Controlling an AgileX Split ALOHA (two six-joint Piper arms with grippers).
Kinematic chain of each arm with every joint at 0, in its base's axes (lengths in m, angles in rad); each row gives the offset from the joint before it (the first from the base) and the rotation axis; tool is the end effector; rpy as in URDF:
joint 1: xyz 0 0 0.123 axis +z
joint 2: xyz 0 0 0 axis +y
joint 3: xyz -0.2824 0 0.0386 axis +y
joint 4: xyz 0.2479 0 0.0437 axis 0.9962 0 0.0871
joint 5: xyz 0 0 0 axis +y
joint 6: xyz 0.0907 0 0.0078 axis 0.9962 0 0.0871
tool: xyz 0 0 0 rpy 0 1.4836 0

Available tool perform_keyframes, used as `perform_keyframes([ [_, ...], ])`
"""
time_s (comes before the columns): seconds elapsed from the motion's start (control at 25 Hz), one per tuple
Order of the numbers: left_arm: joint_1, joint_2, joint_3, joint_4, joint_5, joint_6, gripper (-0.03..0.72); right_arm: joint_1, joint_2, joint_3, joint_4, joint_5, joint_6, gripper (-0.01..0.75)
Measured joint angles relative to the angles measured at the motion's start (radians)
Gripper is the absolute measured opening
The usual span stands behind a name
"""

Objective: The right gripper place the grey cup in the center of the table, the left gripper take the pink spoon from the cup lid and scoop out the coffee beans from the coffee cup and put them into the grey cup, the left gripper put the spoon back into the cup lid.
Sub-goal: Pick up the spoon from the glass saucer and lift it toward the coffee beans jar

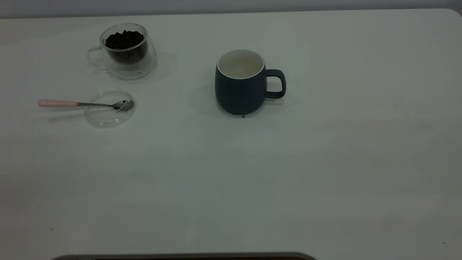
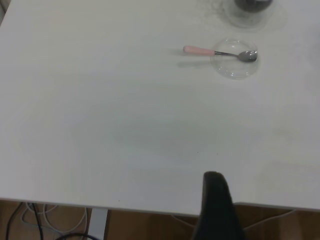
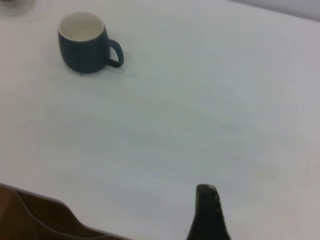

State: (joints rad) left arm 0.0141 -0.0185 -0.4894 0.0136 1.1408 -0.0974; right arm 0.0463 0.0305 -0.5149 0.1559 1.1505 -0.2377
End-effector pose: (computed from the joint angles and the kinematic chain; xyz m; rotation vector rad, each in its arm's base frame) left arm -0.0100 0.0010 0.2678 -0.1193 2.1132 -0.0331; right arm -0.0071 0.0126 0.2752 -0.3170 2.1160 0.0780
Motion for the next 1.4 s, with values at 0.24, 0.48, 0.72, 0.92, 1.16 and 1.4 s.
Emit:
perform_keyframes([
  [0.24, 0.0, 0.0, 0.0, 0.0, 0.0, 0.0, 0.569, 0.0, -0.002, 0.044, -0.005, -0.013, 0.01, 0.591],
  [0.48, 0.0, 0.0, 0.0, 0.0, 0.0, 0.0, 0.569, 0.0, -0.002, 0.043, -0.012, -0.014, 0.018, 0.591],
  [0.72, 0.0, 0.0, 0.0, 0.0, 0.0, 0.0, 0.569, 0.0, -0.002, 0.043, -0.013, -0.014, 0.019, 0.591],
  [0.92, 0.0, 0.0, 0.0, -0.001, -0.001, 0.0, 0.569, 0.0, -0.002, 0.043, -0.013, -0.016, 0.019, 0.591],
  [1.16, 0.0, 0.0, 0.0, -0.052, -0.018, 0.0, 0.569, 0.0, -0.002, 0.043, -0.013, -0.016, 0.021, 0.591],
  [1.4, 0.0, 0.141, -0.085, -0.113, -0.113, 0.0, 0.569, 0.0, -0.002, 0.043, -0.013, -0.016, 0.021, 0.591],
])
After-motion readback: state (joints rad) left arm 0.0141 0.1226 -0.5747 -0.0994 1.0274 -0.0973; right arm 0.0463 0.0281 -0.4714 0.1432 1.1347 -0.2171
